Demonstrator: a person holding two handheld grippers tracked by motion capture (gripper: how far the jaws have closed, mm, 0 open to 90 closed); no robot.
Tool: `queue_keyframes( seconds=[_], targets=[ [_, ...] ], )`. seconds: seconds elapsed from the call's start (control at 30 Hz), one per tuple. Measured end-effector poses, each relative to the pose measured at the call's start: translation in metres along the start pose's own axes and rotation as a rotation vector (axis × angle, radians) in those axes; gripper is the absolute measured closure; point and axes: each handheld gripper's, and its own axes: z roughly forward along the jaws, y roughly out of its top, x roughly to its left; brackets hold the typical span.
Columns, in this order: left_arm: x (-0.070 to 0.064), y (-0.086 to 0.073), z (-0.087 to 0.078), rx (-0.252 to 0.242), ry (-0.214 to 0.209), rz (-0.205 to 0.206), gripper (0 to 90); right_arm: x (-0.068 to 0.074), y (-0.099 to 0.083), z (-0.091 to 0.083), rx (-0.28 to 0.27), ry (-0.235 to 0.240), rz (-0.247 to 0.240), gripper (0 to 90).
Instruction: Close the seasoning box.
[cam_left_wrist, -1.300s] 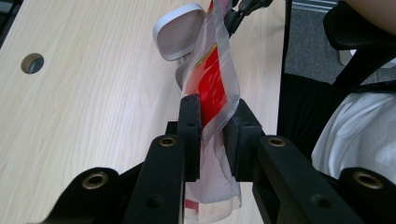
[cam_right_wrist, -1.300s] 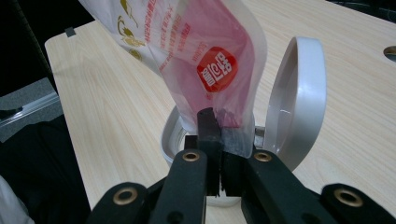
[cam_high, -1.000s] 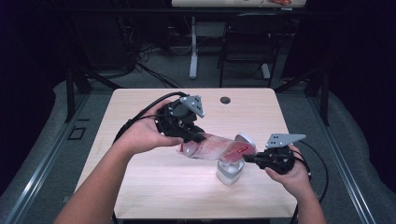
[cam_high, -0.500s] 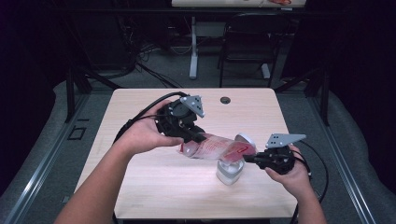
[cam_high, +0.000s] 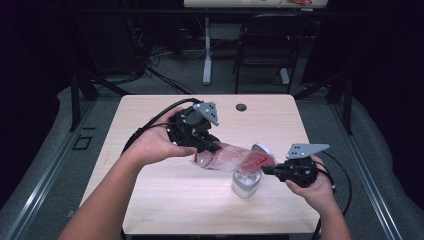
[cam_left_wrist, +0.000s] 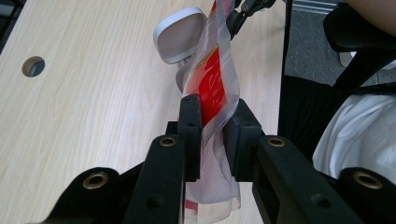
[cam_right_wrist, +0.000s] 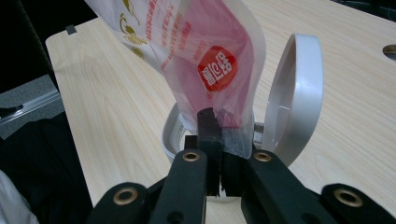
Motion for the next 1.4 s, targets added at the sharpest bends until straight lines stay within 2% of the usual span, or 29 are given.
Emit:
queue_keyframes(
  seconds=[0.53,0.8,1.4],
  targets=[
    [-0.0023,-0.0010,-0.0026,-0.002,0.004,-0.001,78.4,-0.0009,0.0016,0.0025,-0.015,-0.012,0.002,89.0],
    [-0.0007,-0.0026,-0.0038,0.001,0.006,-0.003,78.5,0.0015,0.0024,0.0069,0.006,0.011,-0.008,89.0],
    [-0.0007,0.0040,0.0036,-0.001,0.002,0.002,77.7,-0.0043,-0.0026,0.0033,0.013,-0.002,0.009,89.1]
  ],
)
